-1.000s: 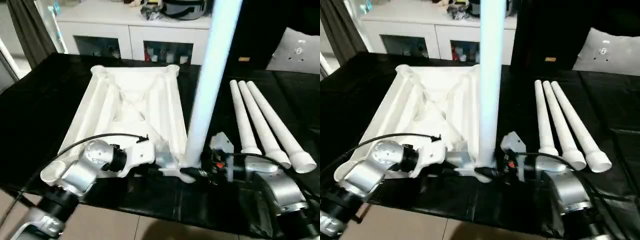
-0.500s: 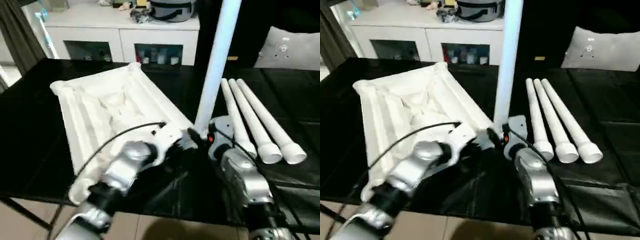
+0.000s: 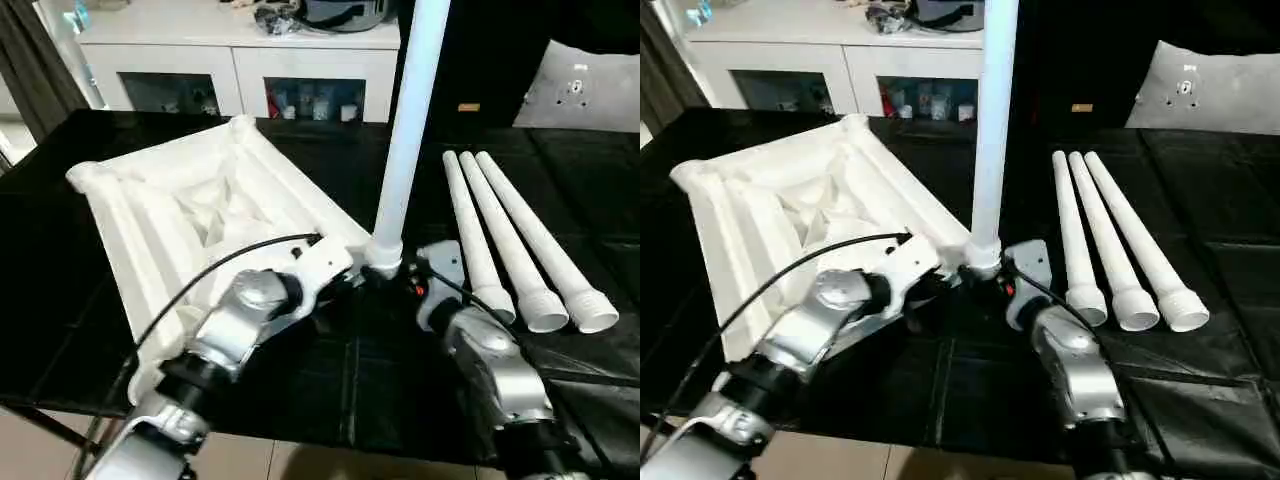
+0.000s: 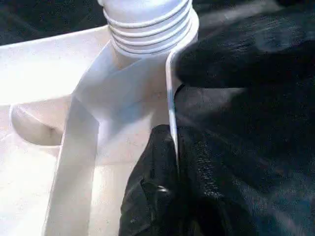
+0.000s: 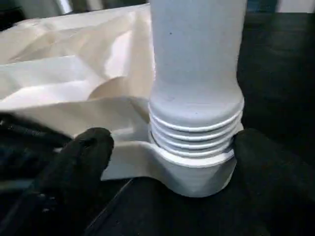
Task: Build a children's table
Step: Rotate leg to tighten
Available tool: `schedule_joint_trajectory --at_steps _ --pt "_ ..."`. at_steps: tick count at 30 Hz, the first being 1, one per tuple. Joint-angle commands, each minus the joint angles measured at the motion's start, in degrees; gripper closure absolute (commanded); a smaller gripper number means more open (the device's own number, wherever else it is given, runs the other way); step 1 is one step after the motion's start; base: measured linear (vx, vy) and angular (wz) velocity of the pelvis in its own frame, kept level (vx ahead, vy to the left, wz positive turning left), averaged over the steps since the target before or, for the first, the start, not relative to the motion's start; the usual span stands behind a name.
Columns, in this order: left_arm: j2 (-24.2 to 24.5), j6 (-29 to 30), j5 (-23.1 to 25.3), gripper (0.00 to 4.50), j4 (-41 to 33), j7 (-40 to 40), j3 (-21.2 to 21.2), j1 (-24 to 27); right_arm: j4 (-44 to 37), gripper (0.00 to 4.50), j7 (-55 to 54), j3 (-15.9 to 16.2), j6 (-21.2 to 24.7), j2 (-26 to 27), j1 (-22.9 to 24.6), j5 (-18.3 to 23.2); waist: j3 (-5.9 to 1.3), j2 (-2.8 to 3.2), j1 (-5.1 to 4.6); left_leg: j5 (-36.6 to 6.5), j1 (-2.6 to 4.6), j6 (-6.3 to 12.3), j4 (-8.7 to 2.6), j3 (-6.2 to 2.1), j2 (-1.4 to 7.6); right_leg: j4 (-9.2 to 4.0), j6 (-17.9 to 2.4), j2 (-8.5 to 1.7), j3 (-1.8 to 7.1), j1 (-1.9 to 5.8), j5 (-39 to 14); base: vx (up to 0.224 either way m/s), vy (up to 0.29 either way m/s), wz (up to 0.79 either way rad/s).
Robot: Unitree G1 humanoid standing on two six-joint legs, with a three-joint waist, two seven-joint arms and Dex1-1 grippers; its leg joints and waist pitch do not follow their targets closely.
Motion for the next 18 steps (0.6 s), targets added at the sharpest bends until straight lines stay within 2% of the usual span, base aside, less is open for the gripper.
schedule_joint_trajectory --at_steps 1,3,5,9,11,12,14,18 --pt "1.9 -3.4 -0.2 4.5 -1.5 -5.4 -2.9 0.5 -1.5 0.06 6.3 1.9 -1.0 -2.7 0.3 1.0 -3.75 -0.21 0.4 -7.2 -0.03 6.32 -3.61 -0.57 2.59 -3.58 -13.1 -4.42 2.41 3.79 -10.6 0.0 0.0 0.0" --pt "4.0 -5.3 -0.4 4.5 -1.7 -9.2 -4.1 1.1 -2.1 0.06 11.4 2.3 -1.6 -5.9 0.4 1.6 -3.64 -0.33 0.44 -8.6 0.0 5.66 -3.69 -0.55 2.66 -3.63 -12.8 -4.41 2.55 3.8 -11.8 0.0 0.0 0.0" --pt "4.7 -5.9 -0.6 4.5 -1.8 -10.7 -4.5 1.3 -2.2 0.06 12.8 2.5 -1.7 -7.0 0.3 1.8 -3.64 -0.28 0.54 -8.5 0.11 5.65 -3.7 -0.48 2.78 -3.62 -12.9 -4.46 2.63 3.65 -11.8 0.0 0.0 0.0" --pt "8.4 -11.1 -0.9 4.5 -2.7 -17.4 -6.5 2.7 -3.7 0.06 21.7 4.6 -0.2 -12.0 0.2 3.2 -3.8 -0.39 1.63 -7.1 0.31 5.88 -3.63 -0.49 2.92 -3.24 -13.2 -4.41 2.73 3.67 -9.8 0.0 0.0 0.0" --pt "9.2 -12.2 -1.1 4.5 -3.0 -18.8 -7.0 3.1 -3.9 0.06 23.3 5.0 0.2 -12.6 0.1 3.6 -3.82 -0.4 1.82 -6.5 0.19 6.46 -3.59 -0.4 2.94 -3.04 -13.7 -4.49 2.77 3.67 -8.5 0.0 0.0 0.0" --pt "9.9 -12.6 -1.2 4.5 -3.2 -19.9 -7.3 3.3 -3.8 0.35 24.5 5.4 0.4 -13.1 -0.1 4.0 -3.82 -0.37 1.94 -6.6 0.3 6.29 -3.58 -0.4 2.96 -3.05 -13.7 -4.48 2.72 3.59 -8.9 0.0 0.0 0.0" --pt "11.2 -14.7 -1.5 4.5 -3.4 -21.9 -8.0 3.8 -3.1 0.35 26.4 6.1 0.2 -13.8 -0.6 4.1 -3.8 -0.39 2.05 -6.7 0.31 6.13 -3.62 -0.42 2.97 -3.09 -13.7 -4.49 2.71 3.6 -9.4 0.0 0.0 0.0" --pt "12.8 -15.6 -1.9 4.5 -4.6 -24.6 -8.3 4.6 -1.5 0.76 29.3 7.0 0.1 -14.3 -1.6 4.3 -3.78 -0.37 2.14 -7.4 0.36 5.26 -3.7 -0.38 3.08 -3.01 -13.7 -4.5 2.73 3.56 -10.2 0.0 0.0 0.0"
